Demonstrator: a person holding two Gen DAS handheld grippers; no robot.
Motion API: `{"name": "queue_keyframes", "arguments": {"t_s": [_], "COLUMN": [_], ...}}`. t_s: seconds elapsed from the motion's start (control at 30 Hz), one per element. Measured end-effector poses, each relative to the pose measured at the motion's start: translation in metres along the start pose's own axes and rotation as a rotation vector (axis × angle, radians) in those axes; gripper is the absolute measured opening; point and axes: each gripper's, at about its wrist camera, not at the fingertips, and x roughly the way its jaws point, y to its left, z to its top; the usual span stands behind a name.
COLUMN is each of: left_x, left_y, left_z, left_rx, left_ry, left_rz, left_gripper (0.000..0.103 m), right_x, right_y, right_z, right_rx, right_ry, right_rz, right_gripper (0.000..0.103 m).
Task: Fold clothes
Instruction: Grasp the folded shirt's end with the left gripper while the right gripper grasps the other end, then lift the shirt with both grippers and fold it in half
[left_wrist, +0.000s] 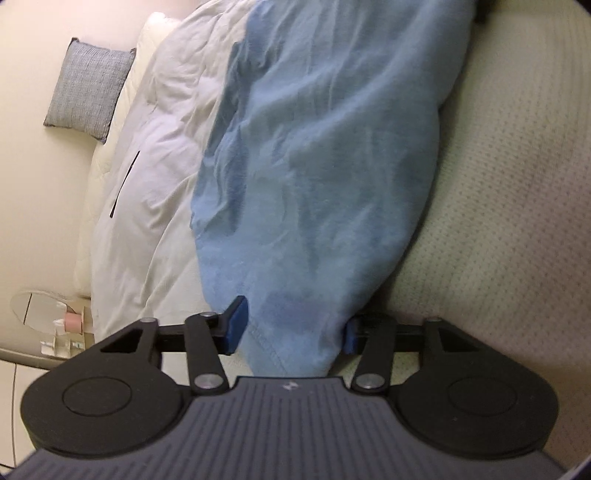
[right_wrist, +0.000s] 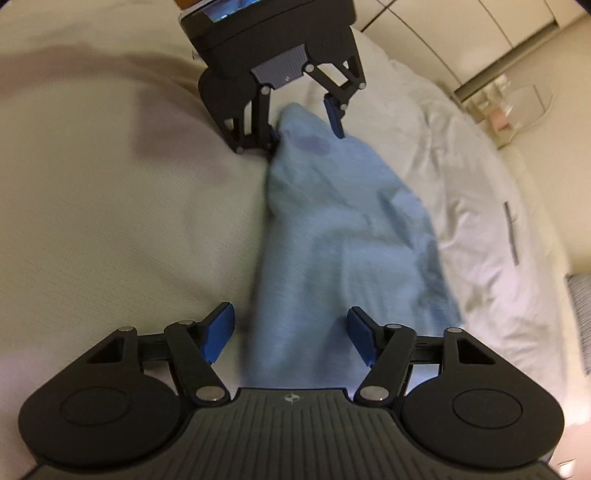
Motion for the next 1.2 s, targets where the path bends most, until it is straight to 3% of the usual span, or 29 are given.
{"name": "queue_keyframes", "arguments": {"t_s": [0.07, 0.1, 0.13, 0.17, 0.27, 0.5, 0.77, 1.07, 1.2], "left_x": [0.003, 0.005, 0.005, 0.004, -0.009, -0.048, -0.062, 0.017, 0.052], "left_y": [0.001, 0.002, 0.005, 0.008, 0.029, 0.104, 0.199, 0.302, 0.323], "left_z": [0.002, 0.004, 0.005, 0.007, 0.016, 0.058, 0.149, 0.283, 0.329], "left_rx": [-0.011, -0.023, -0.045, -0.067, -0.124, -0.276, -0.4, -0.421, -0.436], "left_ry": [0.014, 0.023, 0.036, 0.048, 0.056, 0.047, 0.013, 0.001, 0.016], "left_rz": [-0.016, -0.03, -0.047, -0.062, -0.074, -0.085, -0.048, 0.023, 0.08], "left_gripper": [0.026, 0.012, 0.005, 0.004, 0.003, 0.003, 0.003, 0.003, 0.003], "right_x": [0.006, 0.009, 0.011, 0.012, 0.005, -0.045, -0.092, -0.089, -0.071], "right_y": [-0.008, -0.012, -0.016, -0.02, -0.038, -0.118, -0.227, -0.383, -0.458], "right_z": [-0.004, -0.005, -0.005, -0.005, -0.005, -0.011, -0.044, -0.132, -0.173], "right_rx": [-0.012, -0.018, -0.026, -0.032, -0.026, 0.074, 0.103, 0.104, 0.08], "right_ry": [0.008, 0.01, 0.011, 0.012, 0.01, -0.027, -0.049, -0.101, -0.15], "right_rz": [-0.013, -0.006, 0.009, 0.024, 0.064, 0.056, -0.025, -0.078, -0.133], "right_gripper": [0.056, 0.055, 0.049, 0.035, 0.014, 0.011, 0.011, 0.01, 0.011]}}
